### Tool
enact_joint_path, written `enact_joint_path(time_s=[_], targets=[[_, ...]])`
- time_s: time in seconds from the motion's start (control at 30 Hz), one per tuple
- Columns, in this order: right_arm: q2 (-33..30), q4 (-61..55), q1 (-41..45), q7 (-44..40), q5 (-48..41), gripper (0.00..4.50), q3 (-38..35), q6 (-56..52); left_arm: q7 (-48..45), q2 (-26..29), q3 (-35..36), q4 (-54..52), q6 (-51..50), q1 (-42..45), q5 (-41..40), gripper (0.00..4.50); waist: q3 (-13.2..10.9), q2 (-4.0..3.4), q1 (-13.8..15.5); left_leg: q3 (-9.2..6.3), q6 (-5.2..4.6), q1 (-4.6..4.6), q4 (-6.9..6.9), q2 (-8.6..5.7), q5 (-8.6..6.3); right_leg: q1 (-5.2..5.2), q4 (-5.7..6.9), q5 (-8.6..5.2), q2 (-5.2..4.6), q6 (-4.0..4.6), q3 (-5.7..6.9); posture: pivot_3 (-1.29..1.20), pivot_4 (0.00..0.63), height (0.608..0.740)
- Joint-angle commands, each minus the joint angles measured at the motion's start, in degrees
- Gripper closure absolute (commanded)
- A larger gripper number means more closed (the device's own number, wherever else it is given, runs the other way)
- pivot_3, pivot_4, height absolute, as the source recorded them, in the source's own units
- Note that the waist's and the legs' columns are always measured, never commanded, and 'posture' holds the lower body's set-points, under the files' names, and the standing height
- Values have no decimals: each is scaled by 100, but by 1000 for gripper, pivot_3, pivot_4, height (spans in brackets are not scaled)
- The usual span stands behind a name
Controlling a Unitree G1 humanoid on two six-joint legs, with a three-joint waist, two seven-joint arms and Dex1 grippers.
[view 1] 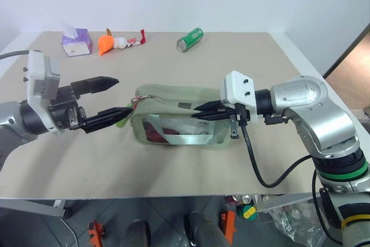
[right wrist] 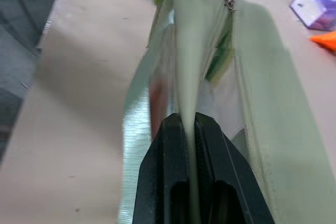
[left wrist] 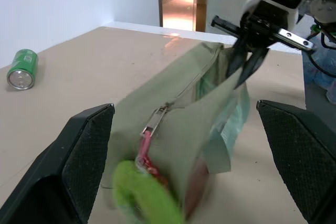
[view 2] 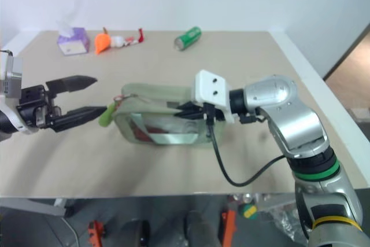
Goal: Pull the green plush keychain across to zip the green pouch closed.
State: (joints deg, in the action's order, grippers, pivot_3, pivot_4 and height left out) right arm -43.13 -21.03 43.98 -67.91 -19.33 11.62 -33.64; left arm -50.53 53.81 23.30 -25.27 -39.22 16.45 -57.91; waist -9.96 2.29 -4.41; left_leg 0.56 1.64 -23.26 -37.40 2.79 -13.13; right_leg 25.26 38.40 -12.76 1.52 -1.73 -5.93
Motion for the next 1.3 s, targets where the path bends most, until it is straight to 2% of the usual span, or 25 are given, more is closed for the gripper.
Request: enact_joint_path(time_s=[0.03, 0.13, 0.23, 0.33, 0.53, 0.87, 1.0, 1.3], targets=[[30, -32, 22, 50, -91, 3780, -118, 79, -28, 41, 99, -5, 17, 120, -35, 0, 0, 0, -4, -1, 0, 2, 0, 2, 0, -1, 0, 1, 3, 1, 0, 0, 150, 740], [215, 388, 263, 306, -208, 2905, -315, -155, -40, 47, 90, 38, 6, 137, -27, 0, 0, 0, -6, -2, 0, 8, -2, 4, 3, -1, 9, 2, 9, 7, 0, 0, 150, 740], [519, 546, 482, 350, -1310, 1767, -1092, -749, -42, 34, 89, 73, 1, 143, -34, 0, -1, 0, -3, -1, 1, 9, -4, 4, 5, 0, 16, 3, 11, 11, -4, 0, 150, 740], [518, 727, 558, 431, -1750, 1767, -1534, -993, -63, 18, 78, 134, 13, 127, -21, 0, -2, -1, 6, -3, 1, 5, -4, 3, 5, 0, 18, 1, 10, 7, -3, 0, 150, 740], [103, 669, 324, 306, -2258, 1767, -2053, -1140, -147, 56, 121, 252, -2, 44, 10, 0, -4, -4, 12, -6, -6, -2, 0, 1, -1, 1, 16, -12, 7, 4, -1, 0, 150, 740], [-1302, 765, -1075, 17, -1570, 1767, -2296, -532, -394, 179, 494, 451, -47, -355, 57, 0, -7, -10, 15, -1, -8, 1, 1, 1, -1, 3, 16, -15, 7, 7, -4, 0, 150, 740], [-1425, 703, -1410, 13, -1527, 1767, -2261, -435, -424, 158, 406, 456, -78, -188, -12, 0, -8, -11, 3, 4, -8, 8, 0, 1, -1, 3, 17, -12, 8, 11, -10, 0, 150, 740], [-1264, 445, -1741, 168, -1384, 1767, -1832, -315, -537, 117, -36, 291, -138, 268, -30, 0, -9, -9, 5, 11, -6, 8, -2, -2, 0, 2, 17, -7, 8, 0, -21, 0, 150, 740]])
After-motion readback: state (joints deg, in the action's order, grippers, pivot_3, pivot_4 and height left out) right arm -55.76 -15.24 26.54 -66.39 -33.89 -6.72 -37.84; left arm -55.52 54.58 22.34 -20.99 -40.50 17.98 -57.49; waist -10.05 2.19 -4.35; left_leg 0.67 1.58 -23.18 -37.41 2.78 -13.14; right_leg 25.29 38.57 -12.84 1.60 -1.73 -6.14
